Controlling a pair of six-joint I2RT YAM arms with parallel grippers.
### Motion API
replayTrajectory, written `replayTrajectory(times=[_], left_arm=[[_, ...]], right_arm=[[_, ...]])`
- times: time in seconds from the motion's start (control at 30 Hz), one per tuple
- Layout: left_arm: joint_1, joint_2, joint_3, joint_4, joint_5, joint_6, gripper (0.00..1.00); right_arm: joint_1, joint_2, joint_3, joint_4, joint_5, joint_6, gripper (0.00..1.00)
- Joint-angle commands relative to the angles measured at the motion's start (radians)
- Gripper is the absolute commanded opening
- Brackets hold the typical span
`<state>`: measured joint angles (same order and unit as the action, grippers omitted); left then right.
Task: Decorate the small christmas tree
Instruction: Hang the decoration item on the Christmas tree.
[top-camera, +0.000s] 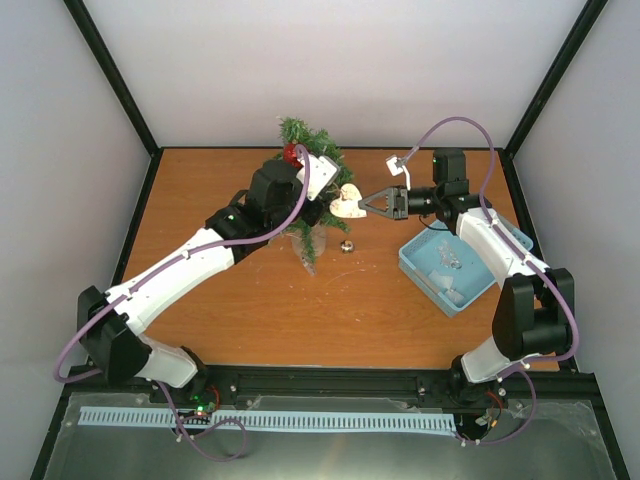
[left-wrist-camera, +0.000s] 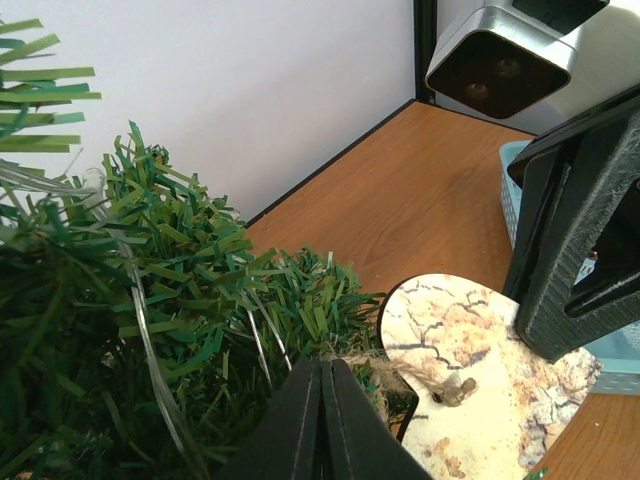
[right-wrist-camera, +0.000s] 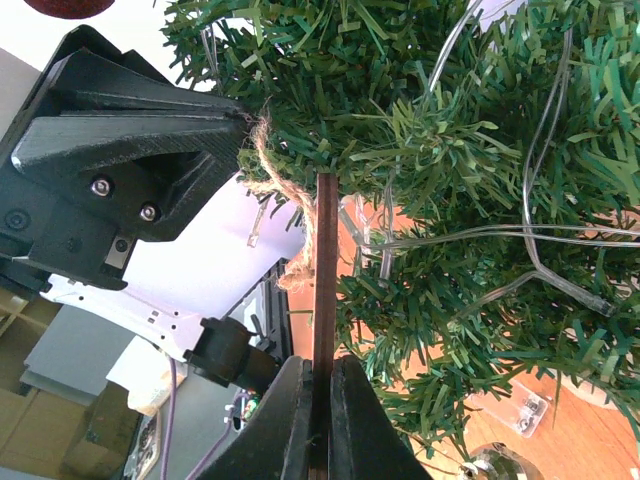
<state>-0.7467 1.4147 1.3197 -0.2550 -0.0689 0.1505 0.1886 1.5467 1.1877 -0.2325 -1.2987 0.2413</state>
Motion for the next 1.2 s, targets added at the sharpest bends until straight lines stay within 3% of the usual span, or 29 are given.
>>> replayTrajectory(times=[0.0,0.33,0.5,0.7,0.9,1.17], left_arm=[[-0.013,-0.001,0.009,0.015,-0.025,0.026,0.01],[-0.013,0.001,0.003,0.016,-0.030,0.032,0.02],[-0.012,0.000,-0.003,0.020,-0.023,0.032,0.02],[-0.013,0.002,-0.004,0.023,-0.010,0.030,0.02],[-0.012,-0.001,-0.005,0.016,-0.008,0.026,0.02],[-0.013,-0.009,0.001,0.014,-0.001,0.022,0.04]], right_arm=[[-0.012,0.007,0.015,-0.018,0.001,-0.036,0.03],[-0.041,-0.004,-0.015,-0.034,0.019,-0.048,0.03],[-0.041,0.002,-0.016,-0.040,0.019,-0.048,0.11],[-0.041,-0.026,-0.013,-0.035,0.023,-0.035,0.32],[-0.041,-0.080,-0.024,-0.044,0.090,-0.020,0.44],[-0.041,-0.179,-0.037,-0.066,0.287,0.000,0.50]])
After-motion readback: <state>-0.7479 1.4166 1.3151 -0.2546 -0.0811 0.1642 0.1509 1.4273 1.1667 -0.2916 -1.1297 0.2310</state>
